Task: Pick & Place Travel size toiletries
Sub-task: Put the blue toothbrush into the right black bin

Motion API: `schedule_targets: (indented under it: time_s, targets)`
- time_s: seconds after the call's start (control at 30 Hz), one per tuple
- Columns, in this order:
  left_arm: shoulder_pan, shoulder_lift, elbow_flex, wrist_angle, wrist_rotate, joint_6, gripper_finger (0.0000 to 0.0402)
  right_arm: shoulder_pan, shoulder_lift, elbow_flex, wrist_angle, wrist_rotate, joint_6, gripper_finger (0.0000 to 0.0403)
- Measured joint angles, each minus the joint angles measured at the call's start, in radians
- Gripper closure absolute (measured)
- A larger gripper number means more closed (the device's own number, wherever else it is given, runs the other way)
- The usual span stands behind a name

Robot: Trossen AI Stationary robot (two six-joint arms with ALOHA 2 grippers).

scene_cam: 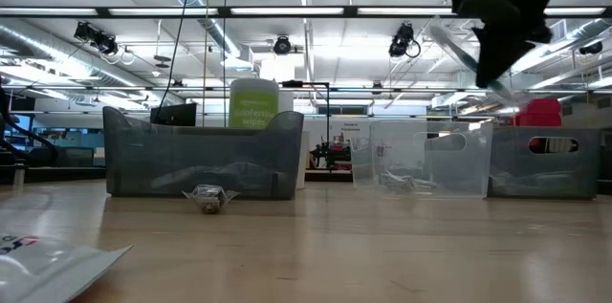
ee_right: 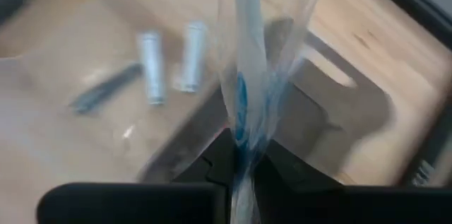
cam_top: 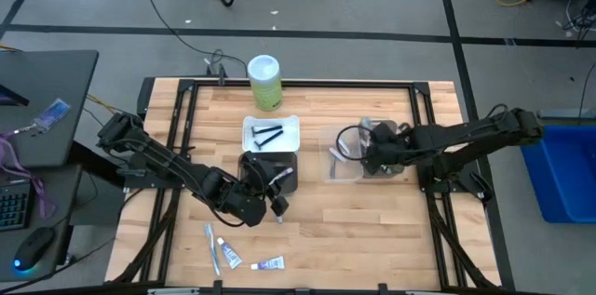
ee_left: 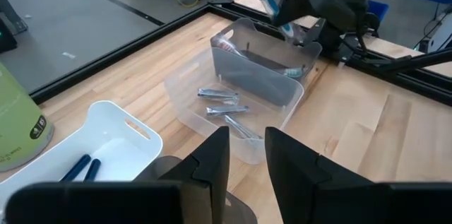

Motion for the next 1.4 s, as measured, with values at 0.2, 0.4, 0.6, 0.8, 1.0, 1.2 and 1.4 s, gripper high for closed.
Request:
schedule_targets:
  time_s: [0.2, 0.4, 0.6, 0.8, 1.0, 1.2, 1.4]
  targets:
    - [0.000, 0.000, 0.000, 0.004, 0.007, -0.004, 0.0301, -0.029, 0.002, -0.105, 0.031, -0.002, 0.033, 0.0353]
    - [0.000, 0.000, 0.000, 0.003, 0.014, -0.029, 0.0301, -0.077, 0.005, -0.212, 0.130, 0.025, -0.038, 0.0324]
    - [0.002, 0.000, 0.000, 0.002, 0.013, -0.040, 0.0301, -0.084, 0.005, -0.235, 0.156, 0.019, -0.083, 0.0281]
    - [0.008, 0.000, 0.000, 0.001, 0.010, -0.033, 0.0301, -0.084, 0.005, -0.235, 0.233, 0.040, -0.128, 0.0249]
    - [0.015, 0.000, 0.000, -0.001, 0.013, -0.032, 0.0301, -0.091, 0.005, -0.235, 0.418, 0.167, -0.262, 0.0233]
    - [0.015, 0.000, 0.000, -0.003, 0.041, -0.028, 0.0301, -0.149, 0.005, -0.235, 0.449, 0.326, -0.333, 0.0224]
    - [0.015, 0.000, 0.000, -0.003, 0.047, 0.001, 0.0301, -0.223, 0.006, -0.235, 0.458, 0.318, -0.353, 0.0219]
